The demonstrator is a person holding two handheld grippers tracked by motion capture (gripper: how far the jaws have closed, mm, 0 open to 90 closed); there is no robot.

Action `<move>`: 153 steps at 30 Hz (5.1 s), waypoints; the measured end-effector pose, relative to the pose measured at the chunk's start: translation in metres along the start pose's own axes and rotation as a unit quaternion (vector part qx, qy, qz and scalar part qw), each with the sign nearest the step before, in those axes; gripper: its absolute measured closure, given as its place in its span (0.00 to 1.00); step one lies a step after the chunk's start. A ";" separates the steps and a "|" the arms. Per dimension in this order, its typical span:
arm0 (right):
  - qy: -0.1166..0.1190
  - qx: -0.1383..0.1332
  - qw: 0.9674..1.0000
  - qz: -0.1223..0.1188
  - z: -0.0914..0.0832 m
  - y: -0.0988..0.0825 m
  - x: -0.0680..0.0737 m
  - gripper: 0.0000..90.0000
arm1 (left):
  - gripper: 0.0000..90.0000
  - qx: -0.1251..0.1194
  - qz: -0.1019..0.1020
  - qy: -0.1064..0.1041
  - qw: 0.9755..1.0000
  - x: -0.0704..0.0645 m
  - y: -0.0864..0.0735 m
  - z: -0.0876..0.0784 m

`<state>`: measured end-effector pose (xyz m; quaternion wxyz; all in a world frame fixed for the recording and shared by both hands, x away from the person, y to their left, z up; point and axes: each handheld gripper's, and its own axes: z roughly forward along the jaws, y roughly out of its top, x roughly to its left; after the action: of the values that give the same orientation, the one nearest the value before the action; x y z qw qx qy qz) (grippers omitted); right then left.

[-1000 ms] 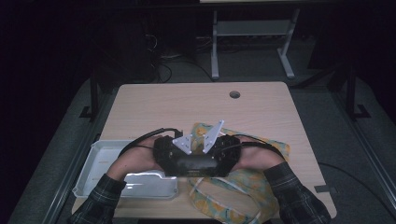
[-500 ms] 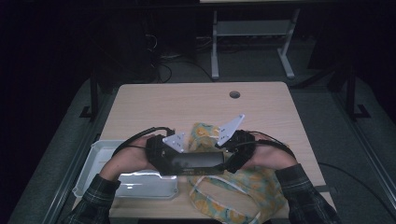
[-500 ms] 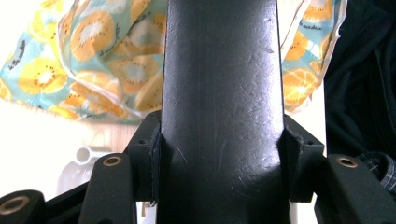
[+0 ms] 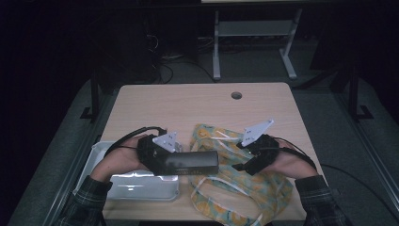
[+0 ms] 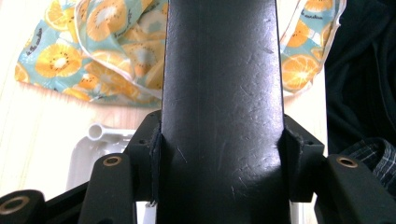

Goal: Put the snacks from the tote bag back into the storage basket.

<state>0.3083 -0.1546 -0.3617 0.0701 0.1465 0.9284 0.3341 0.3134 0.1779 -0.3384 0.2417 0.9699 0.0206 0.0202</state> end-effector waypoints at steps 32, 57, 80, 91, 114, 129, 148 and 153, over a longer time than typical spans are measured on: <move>-0.021 0.006 0.996 0.086 -0.002 -0.081 0.017 0.27 | 0.47 0.013 -0.018 0.038 0.999 0.040 -0.077 -0.043; -0.044 0.005 0.992 0.121 -0.011 -0.090 0.037 0.27 | 0.47 0.026 -0.002 0.008 1.000 0.083 -0.125 -0.024; -0.048 0.006 0.991 0.125 -0.014 -0.096 0.038 0.27 | 0.47 0.025 0.009 -0.009 1.000 0.094 -0.141 0.006; -0.044 0.009 0.991 0.127 -0.014 -0.095 0.039 0.27 | 0.45 0.032 0.002 0.001 0.999 0.097 -0.141 0.012; -0.034 0.010 0.992 0.122 -0.011 -0.092 0.036 0.27 | 0.22 -0.014 -0.077 0.031 0.996 0.088 -0.150 -0.014; -0.019 0.002 0.995 0.097 0.005 -0.078 0.016 0.24 | 0.16 -0.035 -0.178 0.088 0.979 0.034 -0.154 -0.050; -0.042 -0.056 0.994 0.086 0.002 -0.064 0.015 0.22 | 0.18 -0.088 -0.210 0.136 0.964 -0.034 -0.104 -0.021; -0.055 -0.059 0.993 0.081 0.004 -0.064 0.020 0.22 | 0.18 -0.106 -0.198 0.139 0.965 -0.043 -0.087 -0.001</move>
<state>0.2759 -0.1933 -0.4064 0.1021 0.2351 0.8867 0.3847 0.2673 0.2530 -0.3794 0.3367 0.9032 0.2434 0.1082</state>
